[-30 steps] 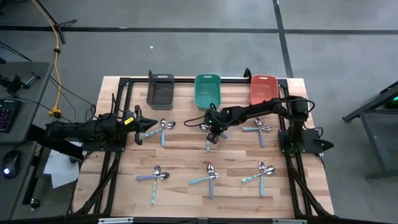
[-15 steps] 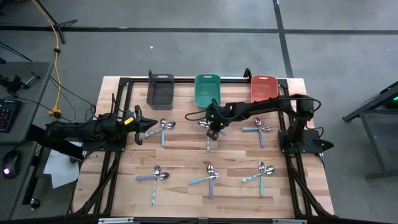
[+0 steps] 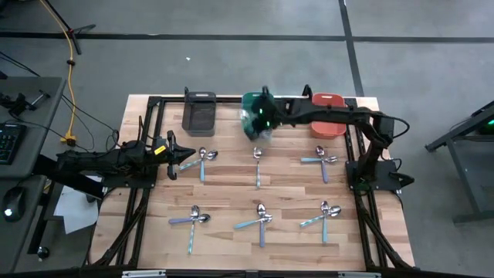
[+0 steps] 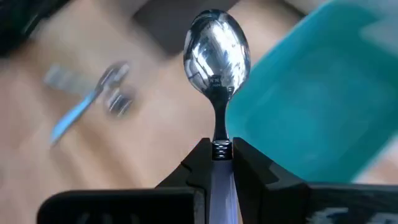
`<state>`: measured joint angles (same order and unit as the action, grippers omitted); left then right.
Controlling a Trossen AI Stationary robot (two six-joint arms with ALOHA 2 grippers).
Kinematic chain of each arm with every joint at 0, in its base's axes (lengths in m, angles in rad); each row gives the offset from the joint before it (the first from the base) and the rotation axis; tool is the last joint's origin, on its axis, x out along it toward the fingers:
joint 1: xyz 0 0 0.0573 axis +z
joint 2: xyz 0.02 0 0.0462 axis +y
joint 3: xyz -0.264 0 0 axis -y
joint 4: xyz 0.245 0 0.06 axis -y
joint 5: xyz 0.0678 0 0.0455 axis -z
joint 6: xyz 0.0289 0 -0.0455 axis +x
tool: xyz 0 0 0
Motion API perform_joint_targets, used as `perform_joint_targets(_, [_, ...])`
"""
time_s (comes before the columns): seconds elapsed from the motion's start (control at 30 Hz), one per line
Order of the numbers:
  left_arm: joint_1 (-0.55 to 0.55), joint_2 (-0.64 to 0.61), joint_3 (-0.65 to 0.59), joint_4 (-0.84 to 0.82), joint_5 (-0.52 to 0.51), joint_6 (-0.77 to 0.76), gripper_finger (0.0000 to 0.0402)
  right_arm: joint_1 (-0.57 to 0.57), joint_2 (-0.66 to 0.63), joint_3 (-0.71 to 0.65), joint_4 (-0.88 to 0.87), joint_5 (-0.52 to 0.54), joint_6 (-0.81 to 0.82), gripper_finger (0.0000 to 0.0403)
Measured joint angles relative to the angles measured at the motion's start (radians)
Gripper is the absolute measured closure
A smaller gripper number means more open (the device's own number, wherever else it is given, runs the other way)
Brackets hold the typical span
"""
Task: Sort silverware by color (type)
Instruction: Put the top left purple spoon into the green bin
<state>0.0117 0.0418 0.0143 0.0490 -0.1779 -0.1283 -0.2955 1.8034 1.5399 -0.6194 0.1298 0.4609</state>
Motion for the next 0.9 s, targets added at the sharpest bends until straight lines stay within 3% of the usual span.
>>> perform_joint_targets(0.2, [0.000, 0.000, 0.000, 0.000, 0.000, 0.000, 0.0401, -0.111, 0.050, 0.028, 0.034, 0.049, 0.048, 0.0375])
perform_joint_targets(0.43, [0.000, 0.000, 0.000, 0.000, 0.000, 0.000, 0.0401, -0.194, 0.161, 0.028, 0.084, -0.032, 0.059, 0.0375])
perform_joint_targets(0.9, [0.000, 0.000, 0.000, 0.000, 0.000, 0.000, 0.0401, -0.211, 0.294, 0.028, 0.088, -0.086, 0.055, 0.0375])
